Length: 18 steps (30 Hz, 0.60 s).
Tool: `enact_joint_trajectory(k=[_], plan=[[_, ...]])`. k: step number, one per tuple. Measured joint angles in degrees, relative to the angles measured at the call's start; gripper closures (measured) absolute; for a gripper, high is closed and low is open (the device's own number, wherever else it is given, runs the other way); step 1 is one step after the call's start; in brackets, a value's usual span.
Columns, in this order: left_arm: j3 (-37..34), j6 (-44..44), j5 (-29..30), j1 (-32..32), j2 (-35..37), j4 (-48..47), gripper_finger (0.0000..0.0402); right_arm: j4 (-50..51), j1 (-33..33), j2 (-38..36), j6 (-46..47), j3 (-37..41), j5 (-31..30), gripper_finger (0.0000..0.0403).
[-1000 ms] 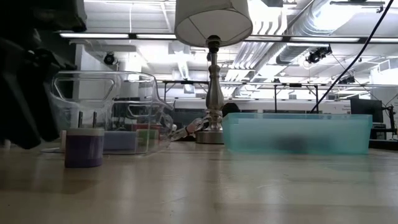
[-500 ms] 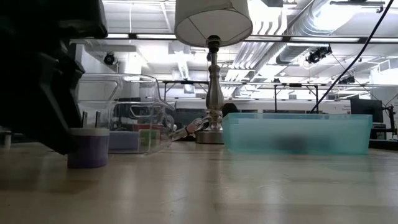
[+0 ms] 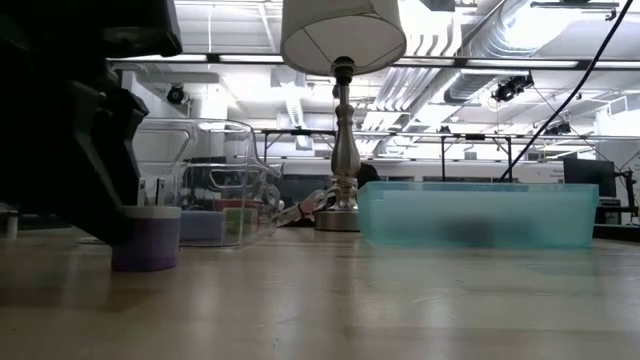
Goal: Pick & Place Office items
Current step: Put the purple charger adapter into the transparent bin
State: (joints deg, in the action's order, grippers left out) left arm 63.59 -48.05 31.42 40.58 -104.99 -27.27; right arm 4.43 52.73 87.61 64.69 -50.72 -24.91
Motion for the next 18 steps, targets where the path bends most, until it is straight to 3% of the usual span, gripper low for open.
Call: enact_joint_trajectory(k=[18], plan=[[0.0, 3.51, 0.35, -0.35, -0.02, 1.25, 0.0235, 0.02, 0.0, 0.02, 0.0, 0.0, 0.0, 0.0105]])
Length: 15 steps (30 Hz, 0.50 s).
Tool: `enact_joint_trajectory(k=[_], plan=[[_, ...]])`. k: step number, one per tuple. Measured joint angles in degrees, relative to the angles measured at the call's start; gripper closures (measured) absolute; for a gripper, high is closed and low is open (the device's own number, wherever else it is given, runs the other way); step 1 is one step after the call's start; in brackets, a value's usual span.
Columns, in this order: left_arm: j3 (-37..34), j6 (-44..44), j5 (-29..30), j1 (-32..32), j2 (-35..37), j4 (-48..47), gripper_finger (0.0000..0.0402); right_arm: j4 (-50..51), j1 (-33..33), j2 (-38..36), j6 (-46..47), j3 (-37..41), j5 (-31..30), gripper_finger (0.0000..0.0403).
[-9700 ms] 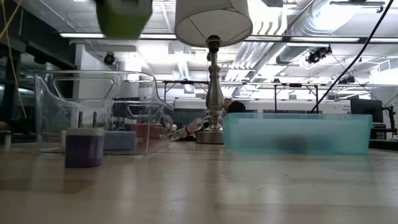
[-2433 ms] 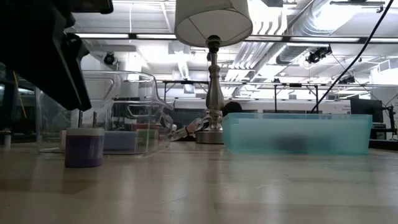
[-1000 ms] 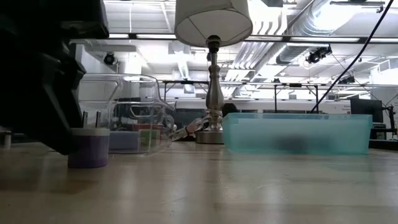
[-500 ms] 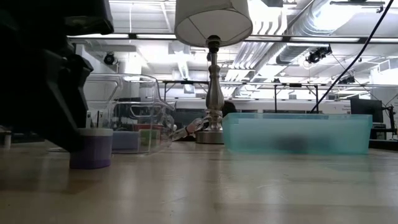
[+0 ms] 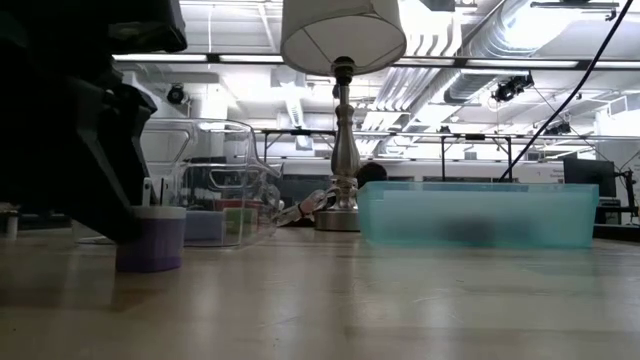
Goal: Pick & Place Office items
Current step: Put the purple charger adapter into the transparent bin
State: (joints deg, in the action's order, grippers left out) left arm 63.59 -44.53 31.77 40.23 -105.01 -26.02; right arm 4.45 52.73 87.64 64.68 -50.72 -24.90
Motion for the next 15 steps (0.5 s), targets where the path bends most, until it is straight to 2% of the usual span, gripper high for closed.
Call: enact_joint_trajectory(k=[15], plan=[[0.0, 1.75, -1.41, -0.15, -0.04, 3.0, 0.0235, 0.0, -0.02, -0.01, -0.02, 0.0, 0.0, 0.0105]])
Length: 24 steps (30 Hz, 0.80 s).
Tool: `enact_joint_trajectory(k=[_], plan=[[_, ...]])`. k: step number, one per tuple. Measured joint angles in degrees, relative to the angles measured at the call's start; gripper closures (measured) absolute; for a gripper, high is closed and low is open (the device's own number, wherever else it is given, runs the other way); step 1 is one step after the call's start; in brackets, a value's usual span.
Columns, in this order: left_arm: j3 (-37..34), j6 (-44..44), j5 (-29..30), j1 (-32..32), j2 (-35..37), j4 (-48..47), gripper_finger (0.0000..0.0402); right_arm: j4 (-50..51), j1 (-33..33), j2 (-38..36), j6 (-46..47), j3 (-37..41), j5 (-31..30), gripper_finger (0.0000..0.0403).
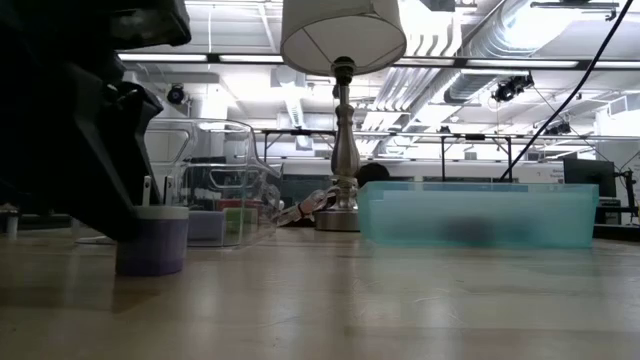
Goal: Pick & Place Office items
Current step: Put the purple charger adapter into the transparent bin
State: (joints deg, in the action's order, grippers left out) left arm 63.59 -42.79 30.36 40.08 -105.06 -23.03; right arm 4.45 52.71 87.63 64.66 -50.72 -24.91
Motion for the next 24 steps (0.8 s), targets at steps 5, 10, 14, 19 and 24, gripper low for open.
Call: enact_joint_trajectory(k=[5, 10, 14, 19, 24], plan=[[-0.04, 0.83, -0.37, -0.74, -1.25, 0.62, 0.0235, 0.02, 0.02, 0.0, 0.01, 0.0, 0.01, 0.0105], [-0.05, 1.46, -1.52, -1.2, -1.76, 2.38, 0.0235, -0.26, 0.02, 0.01, 0.0, 0.0, 0.02, 0.0105], [-0.02, 2.51, -1.56, -1.4, -1.75, 2.89, 0.0235, -0.44, 0.0, 0.01, 0.02, 0.0, 0.0, 0.0105], [-0.02, 2.56, -1.56, -1.64, -1.75, 3.17, 0.0235, -0.42, 0.0, 0.01, 0.0, 0.0, 0.0, 0.0105], [-0.02, 2.54, -1.58, -1.71, -1.73, 3.19, 0.0235, -0.44, 0.02, 0.01, 0.01, -0.01, 0.01, 0.0105]])
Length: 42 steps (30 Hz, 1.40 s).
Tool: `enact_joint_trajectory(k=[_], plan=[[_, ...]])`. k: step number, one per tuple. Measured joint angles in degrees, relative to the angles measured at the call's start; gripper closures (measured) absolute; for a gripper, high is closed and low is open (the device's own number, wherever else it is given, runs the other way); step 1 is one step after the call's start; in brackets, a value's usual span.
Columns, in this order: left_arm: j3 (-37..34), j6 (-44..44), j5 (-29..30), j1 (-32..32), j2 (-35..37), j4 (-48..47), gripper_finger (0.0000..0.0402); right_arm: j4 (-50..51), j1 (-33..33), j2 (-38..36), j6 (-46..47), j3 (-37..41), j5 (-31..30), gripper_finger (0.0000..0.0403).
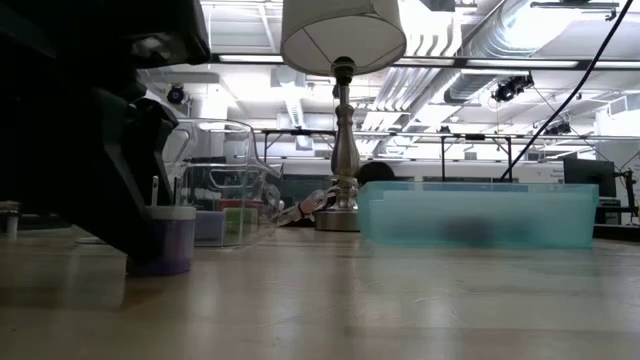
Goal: Pick & Place Office items
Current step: Put the purple charger adapter into the transparent bin
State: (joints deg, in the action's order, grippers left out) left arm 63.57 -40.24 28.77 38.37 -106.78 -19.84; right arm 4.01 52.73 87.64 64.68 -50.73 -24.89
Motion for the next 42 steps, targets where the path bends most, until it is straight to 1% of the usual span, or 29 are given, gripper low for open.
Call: enact_joint_trajectory(k=[7, 15, 26, 32, 42], plan=[[0.0, 0.01, -0.39, 0.0, 0.0, -0.02, 0.0236, 0.0, 0.0, -0.01, -0.01, 0.01, -0.01, 0.0105], [0.0, -0.1, -0.64, 0.0, 0.07, 0.0, 0.0267, 0.01, 0.0, 0.0, 0.0, 0.01, -0.01, 0.0105], [0.0, 0.15, -0.96, 0.57, 0.44, 0.39, 0.0272, 0.02, 0.0, 0.0, -0.01, 0.0, 0.0, 0.0105], [0.0, 0.93, -0.11, 1.44, 3.35, 0.74, 0.0272, 0.02, 0.0, -0.02, -0.01, 0.01, -0.01, 0.0105], [0.0, 8.78, -0.04, 0.53, 11.79, -0.54, 0.0274, 0.0, -0.02, 0.0, 0.01, 0.01, -0.01, 0.0105]])
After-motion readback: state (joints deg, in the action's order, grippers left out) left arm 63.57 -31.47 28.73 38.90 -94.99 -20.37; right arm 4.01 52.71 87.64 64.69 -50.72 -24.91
